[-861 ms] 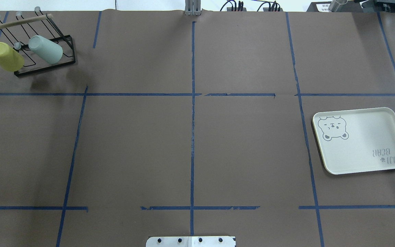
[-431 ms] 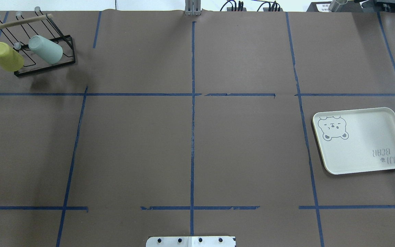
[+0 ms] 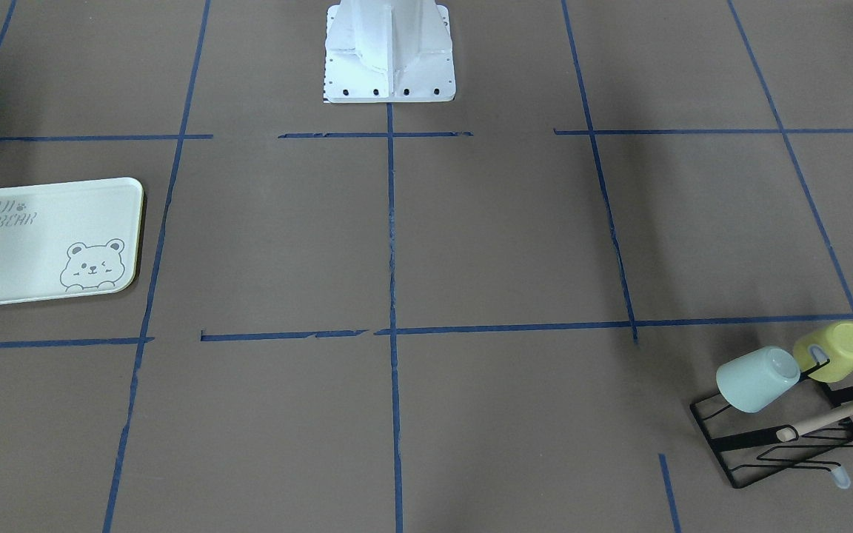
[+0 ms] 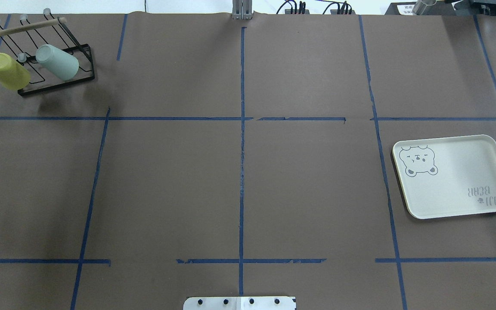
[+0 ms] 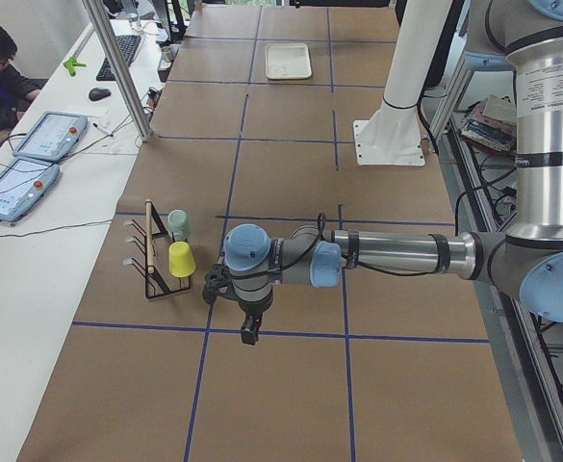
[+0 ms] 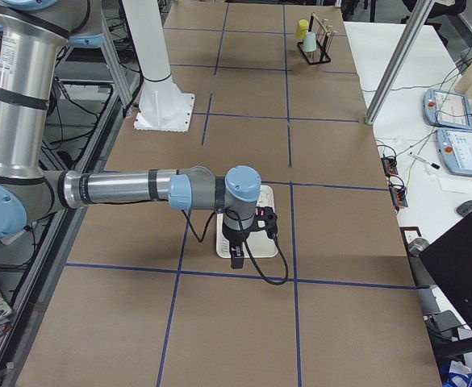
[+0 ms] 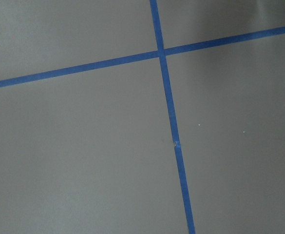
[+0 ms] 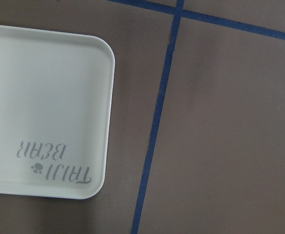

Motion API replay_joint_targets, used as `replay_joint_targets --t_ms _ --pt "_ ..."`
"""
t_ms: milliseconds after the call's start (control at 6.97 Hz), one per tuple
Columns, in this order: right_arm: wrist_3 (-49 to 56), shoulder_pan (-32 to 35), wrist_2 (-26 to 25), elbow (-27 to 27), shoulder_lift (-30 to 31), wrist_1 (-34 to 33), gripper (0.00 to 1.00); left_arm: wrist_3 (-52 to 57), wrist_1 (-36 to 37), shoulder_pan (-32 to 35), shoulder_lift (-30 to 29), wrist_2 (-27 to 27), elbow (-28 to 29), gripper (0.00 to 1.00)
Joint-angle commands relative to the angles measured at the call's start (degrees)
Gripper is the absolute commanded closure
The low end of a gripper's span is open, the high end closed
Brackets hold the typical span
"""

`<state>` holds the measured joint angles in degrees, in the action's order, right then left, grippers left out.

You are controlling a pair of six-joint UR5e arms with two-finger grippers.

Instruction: Left arm grabs green cup and hands to right arm on tray

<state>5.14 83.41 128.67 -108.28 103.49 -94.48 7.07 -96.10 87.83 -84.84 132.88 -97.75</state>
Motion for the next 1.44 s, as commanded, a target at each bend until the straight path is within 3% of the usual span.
replay_joint_targets --t_ms 0,144,431,861,1005,1292 --pt "0.0 0.0 0.0 0.2 -0.2 0.0 0.00 -0.2 -8.6 -0.2 -3.6 -0.2 2.2 0.00" --pt "0.0 0.0 0.0 0.4 -0.3 0.0 0.00 -0.2 -8.9 -0.6 -7.2 -0.1 4.0 0.00" --pt "0.0 0.0 0.0 0.1 -0.3 0.0 0.00 -2.1 -13.6 -0.7 -7.9 -0.1 5.3 0.00" --pt "0.0 0.0 0.0 0.1 -0.6 0.0 0.00 -36.8 -32.3 -6.3 -9.8 -0.3 5.8 0.00" --pt "0.0 0.0 0.0 0.0 -0.6 0.0 0.00 -44.8 -34.8 -9.0 -11.9 -2.6 5.7 0.00" --pt "0.0 0.0 0.0 0.0 -0.7 0.0 0.00 -56.1 -35.1 -16.5 -15.6 -15.8 5.0 0.00"
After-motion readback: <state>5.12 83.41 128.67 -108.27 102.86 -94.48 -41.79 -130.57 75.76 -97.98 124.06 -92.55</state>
